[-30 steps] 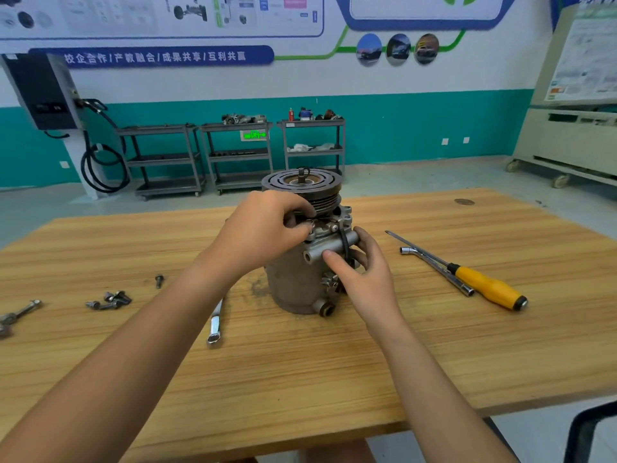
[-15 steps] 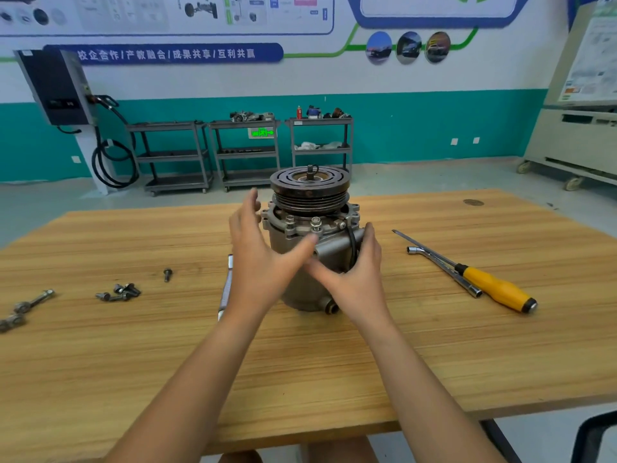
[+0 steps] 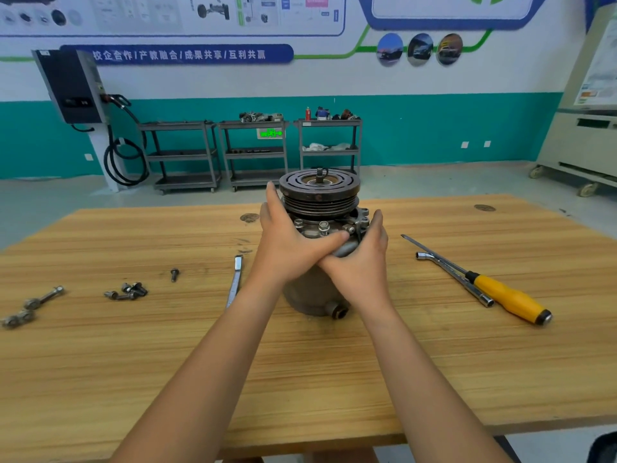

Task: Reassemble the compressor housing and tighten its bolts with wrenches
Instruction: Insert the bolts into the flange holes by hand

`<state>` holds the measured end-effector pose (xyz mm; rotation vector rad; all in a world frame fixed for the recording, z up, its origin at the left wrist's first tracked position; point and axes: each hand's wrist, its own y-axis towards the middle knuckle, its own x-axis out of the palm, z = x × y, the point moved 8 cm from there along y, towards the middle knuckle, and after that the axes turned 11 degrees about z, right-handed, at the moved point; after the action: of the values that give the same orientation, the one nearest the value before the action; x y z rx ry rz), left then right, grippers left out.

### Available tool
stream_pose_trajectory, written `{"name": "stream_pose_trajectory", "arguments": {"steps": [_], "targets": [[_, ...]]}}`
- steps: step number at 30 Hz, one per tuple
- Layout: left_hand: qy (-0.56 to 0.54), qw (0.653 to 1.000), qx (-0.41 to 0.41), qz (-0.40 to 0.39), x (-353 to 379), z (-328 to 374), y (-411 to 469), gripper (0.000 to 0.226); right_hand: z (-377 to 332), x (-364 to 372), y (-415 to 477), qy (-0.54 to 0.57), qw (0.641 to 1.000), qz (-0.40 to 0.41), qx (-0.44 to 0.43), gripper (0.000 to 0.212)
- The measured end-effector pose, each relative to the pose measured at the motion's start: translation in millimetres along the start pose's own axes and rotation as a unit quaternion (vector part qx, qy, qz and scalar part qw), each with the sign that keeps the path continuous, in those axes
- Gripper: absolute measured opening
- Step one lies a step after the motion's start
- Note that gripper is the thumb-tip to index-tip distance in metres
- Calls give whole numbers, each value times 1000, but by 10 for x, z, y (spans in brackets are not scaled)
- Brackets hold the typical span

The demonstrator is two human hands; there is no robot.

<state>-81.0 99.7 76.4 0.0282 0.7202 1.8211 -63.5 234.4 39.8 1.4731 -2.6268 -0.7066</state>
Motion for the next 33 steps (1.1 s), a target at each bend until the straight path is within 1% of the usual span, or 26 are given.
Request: {"name": "stream_pose_trajectory", "arguments": {"steps": [3, 5, 9, 15, 20, 25, 33], "targets": [[8, 999, -30, -11, 2, -65, 42, 133, 13, -13, 18, -4, 1000, -3, 7, 122], [30, 999, -42, -15, -8, -103, 44, 132, 4, -30, 30, -12, 1000, -3, 4, 124], [62, 998, -26, -14, -20, -78, 61, 122, -2, -32, 43, -9, 1000, -12, 3, 125], [56, 998, -21, -7, -31, -58, 45, 106, -1, -59, 47, -17, 1000, 2, -15, 129], [63, 998, -12, -2, -31, -62, 66, 108, 5, -65, 41, -17, 999, 12, -26, 129], [63, 998, -12, -4, -34, -63, 79, 104, 8, -61, 44, -14, 999, 16, -34, 127], [60, 998, -12, -1, -41, -71, 90, 103, 38, -56, 54, -16, 999, 27, -44, 122]]}}
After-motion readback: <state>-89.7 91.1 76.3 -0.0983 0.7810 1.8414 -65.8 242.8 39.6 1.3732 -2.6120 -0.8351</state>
